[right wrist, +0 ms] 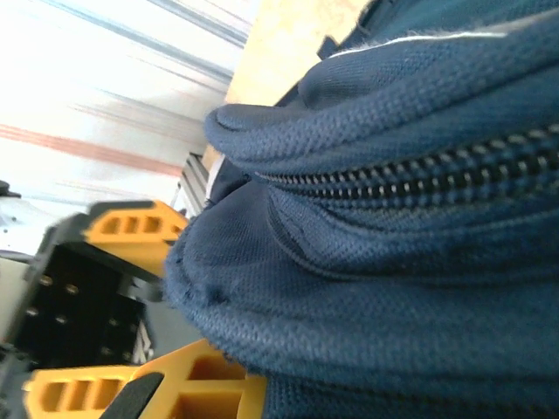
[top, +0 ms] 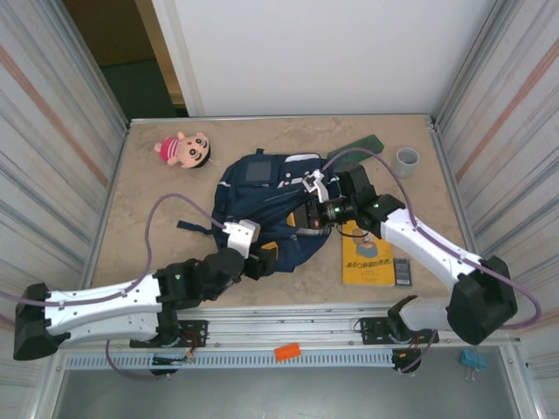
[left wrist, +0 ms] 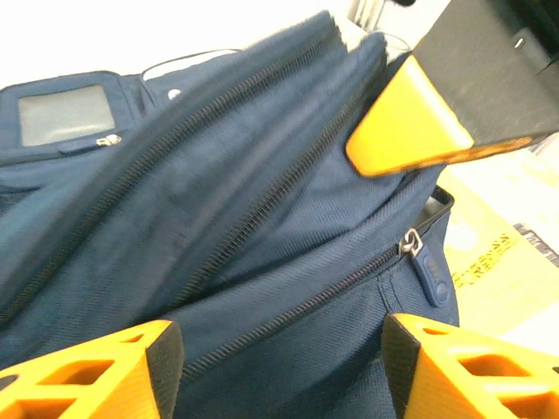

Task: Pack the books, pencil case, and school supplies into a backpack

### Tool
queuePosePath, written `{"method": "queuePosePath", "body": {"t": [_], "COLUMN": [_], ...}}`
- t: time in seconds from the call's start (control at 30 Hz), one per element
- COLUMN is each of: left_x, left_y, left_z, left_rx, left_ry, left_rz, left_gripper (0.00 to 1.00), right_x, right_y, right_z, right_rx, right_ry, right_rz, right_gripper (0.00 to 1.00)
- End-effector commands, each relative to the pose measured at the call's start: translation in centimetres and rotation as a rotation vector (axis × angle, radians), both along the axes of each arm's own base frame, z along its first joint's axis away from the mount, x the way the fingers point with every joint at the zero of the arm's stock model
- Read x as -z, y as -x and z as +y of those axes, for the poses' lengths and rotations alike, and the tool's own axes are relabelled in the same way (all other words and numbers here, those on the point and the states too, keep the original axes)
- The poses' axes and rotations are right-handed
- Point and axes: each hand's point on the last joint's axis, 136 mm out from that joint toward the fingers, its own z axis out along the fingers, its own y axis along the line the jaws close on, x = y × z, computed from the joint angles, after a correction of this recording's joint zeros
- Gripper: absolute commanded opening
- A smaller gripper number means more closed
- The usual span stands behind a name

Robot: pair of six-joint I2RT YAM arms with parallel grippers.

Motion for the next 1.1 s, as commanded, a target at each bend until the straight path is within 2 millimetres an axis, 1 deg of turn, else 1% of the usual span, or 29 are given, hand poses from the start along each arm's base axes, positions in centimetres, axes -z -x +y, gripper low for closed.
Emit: {"method": "queuePosePath", "body": {"t": [0.0,0.07,0.13,0.2,0.33,0.37,0.47,0.53,0.67,0.8,0.83,0.97,1.07], "left_x": [0.9,1.0,1.0,1.1,0.9,0.7,0.3,0.1,0.2,0.9,0.8,1.1,1.4], "left_y": [-0.3,-0.3,-0.1,0.3,1.3,1.4,1.5,1.2,1.4,1.5,1.3,-0.5,-2.4], "left_z": [1.8,2.1,2.1,1.8,0.9,0.6,0.3,0.1,-0.4,-0.9,-1.0,-1.4,-1.5], "left_rx": [-0.019,-0.022,-0.005,0.045,0.181,0.213,0.280,0.323,0.475,0.588,0.601,0.617,0.591], "left_ry": [-0.073,-0.067,-0.076,-0.114,-0.220,-0.246,-0.303,-0.325,-0.375,-0.437,-0.445,-0.485,-0.531], "left_rz": [-0.028,-0.029,-0.035,-0.046,-0.107,-0.125,-0.161,-0.184,-0.223,-0.276,-0.286,-0.289,-0.275], "left_gripper": [0.65,0.65,0.64,0.64,0.65,0.65,0.74,0.78,0.81,0.84,0.84,0.85,0.85], "right_x": [-0.1,0.6,1.0,0.9,-0.1,-0.3,-0.8,-1.2,-2.0,-2.3,-2.3,-2.3,-2.4], "right_y": [-0.5,-1.4,-1.7,-1.7,-1.1,-1.0,-0.9,-0.9,-0.7,-0.2,-0.1,0.4,0.9], "right_z": [0.7,0.7,0.8,0.9,0.7,0.6,0.4,0.3,0.4,0.3,0.3,0.0,-0.1], "right_rx": [-0.075,-0.055,-0.060,-0.077,-0.119,-0.123,-0.128,-0.129,-0.148,-0.166,-0.167,-0.171,-0.182], "right_ry": [-0.032,-0.033,-0.033,-0.040,-0.040,-0.035,-0.038,-0.046,-0.065,-0.066,-0.066,-0.062,-0.066], "right_rz": [-0.038,-0.020,-0.009,-0.011,-0.044,-0.056,-0.075,-0.079,-0.087,-0.085,-0.086,-0.096,-0.097], "right_gripper": [0.00,0.00,0.00,0.00,0.00,0.00,0.00,0.00,0.00,0.00,0.00,0.00,0.00]}}
